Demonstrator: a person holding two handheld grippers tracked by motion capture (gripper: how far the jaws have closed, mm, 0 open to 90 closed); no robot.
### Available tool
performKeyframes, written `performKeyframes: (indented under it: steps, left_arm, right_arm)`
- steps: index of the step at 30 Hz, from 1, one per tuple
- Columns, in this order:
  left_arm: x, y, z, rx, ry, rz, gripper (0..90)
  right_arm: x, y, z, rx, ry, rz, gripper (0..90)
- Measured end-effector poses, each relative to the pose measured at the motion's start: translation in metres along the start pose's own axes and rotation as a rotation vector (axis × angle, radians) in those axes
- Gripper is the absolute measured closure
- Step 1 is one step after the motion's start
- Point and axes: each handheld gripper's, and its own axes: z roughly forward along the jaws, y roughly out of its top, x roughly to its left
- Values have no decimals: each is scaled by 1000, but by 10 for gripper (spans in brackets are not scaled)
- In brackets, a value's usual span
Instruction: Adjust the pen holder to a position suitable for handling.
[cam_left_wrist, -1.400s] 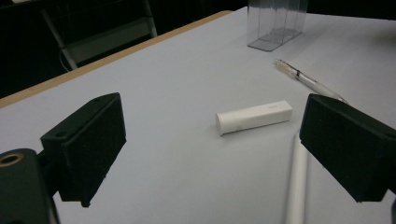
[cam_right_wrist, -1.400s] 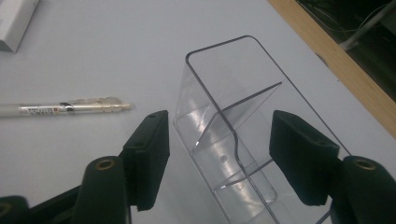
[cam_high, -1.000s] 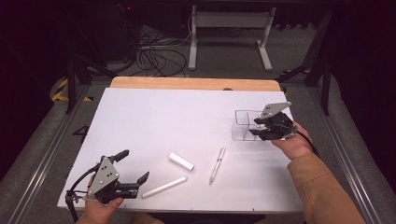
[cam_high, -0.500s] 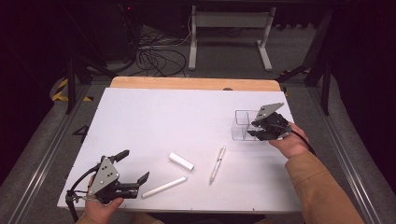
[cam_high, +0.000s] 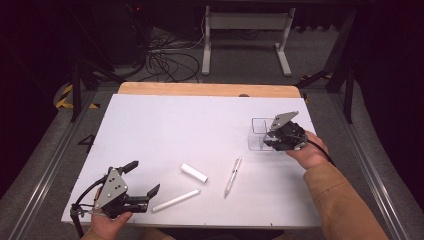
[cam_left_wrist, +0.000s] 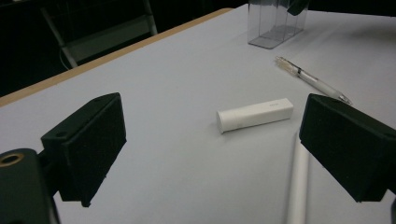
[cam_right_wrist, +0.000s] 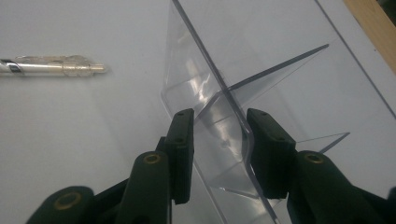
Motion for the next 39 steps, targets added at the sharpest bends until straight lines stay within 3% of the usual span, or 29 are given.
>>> performKeyframes:
  steps: [16, 17, 18, 26, 39]
  left_arm:
    - [0, 0, 0, 1, 3, 0, 80]
    - [0, 0, 0, -1, 4, 2, 80]
    - [0, 0, 0, 1, 3, 3, 80]
    - [0, 0, 0, 2, 1, 1, 80]
    - [0, 0, 0, -1, 1, -2, 80]
  right_arm:
    - [3, 1, 0, 2, -17, -22, 647]
    - [2, 2, -1, 12, -18, -59, 651]
    - [2, 2, -1, 12, -18, -59, 651]
    - [6, 4, -5, -15, -38, -99, 727]
    - [10, 16, -15, -7, -42, -144, 840]
